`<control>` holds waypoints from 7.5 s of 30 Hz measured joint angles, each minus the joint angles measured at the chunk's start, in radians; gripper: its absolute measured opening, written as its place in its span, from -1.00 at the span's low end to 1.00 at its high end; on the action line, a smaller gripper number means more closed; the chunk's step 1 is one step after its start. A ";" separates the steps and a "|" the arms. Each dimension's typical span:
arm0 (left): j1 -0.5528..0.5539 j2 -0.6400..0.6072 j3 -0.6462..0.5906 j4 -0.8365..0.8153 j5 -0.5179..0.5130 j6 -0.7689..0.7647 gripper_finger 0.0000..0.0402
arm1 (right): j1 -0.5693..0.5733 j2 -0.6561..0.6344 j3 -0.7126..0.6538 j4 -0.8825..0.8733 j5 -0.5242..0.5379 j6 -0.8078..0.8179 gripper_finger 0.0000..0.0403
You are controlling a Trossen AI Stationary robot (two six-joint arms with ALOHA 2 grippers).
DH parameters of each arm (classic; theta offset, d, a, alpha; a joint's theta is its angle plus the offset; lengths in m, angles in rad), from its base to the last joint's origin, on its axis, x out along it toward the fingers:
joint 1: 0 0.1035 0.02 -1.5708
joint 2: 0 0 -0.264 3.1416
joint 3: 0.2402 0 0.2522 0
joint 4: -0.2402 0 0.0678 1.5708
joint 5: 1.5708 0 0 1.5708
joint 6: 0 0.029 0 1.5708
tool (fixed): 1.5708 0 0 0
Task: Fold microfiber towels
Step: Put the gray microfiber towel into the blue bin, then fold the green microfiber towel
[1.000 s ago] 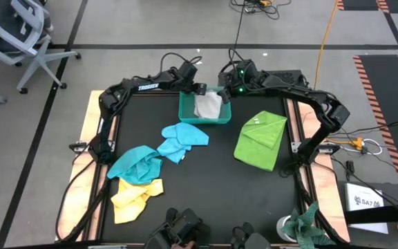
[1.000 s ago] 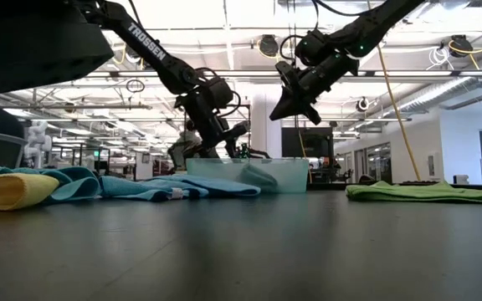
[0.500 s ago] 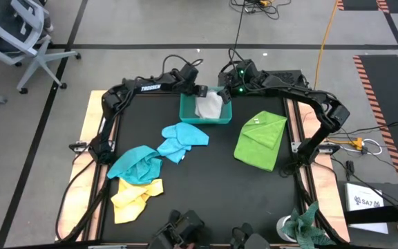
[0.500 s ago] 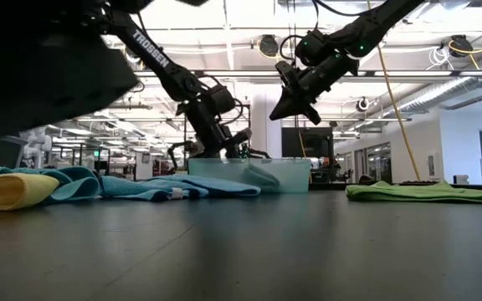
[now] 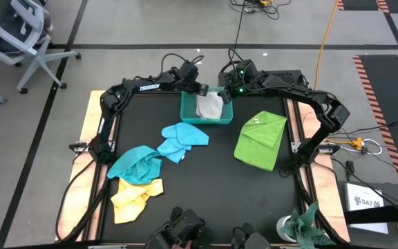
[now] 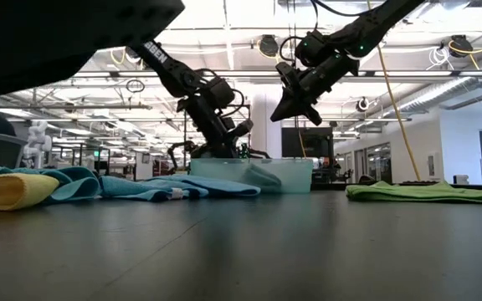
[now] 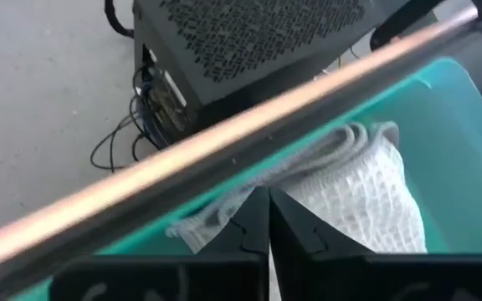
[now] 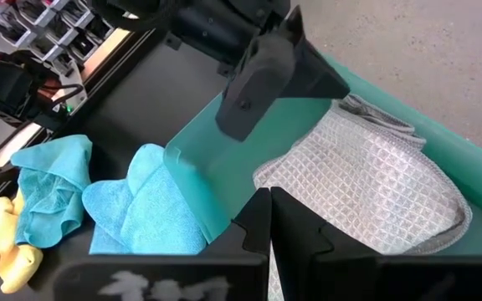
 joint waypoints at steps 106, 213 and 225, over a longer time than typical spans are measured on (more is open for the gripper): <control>-0.086 -0.323 0.000 -0.402 -0.136 0.318 -0.98 | 0.034 -0.122 0.000 -0.537 0.147 -0.394 -1.00; -0.270 -0.318 -0.001 -0.259 -0.181 0.364 -0.87 | 0.203 -0.277 -0.381 -0.323 0.347 -0.326 -0.99; -0.300 -0.318 -0.001 -0.256 -0.145 0.235 -0.87 | 0.284 -0.738 -0.371 -0.111 0.369 -0.209 -1.00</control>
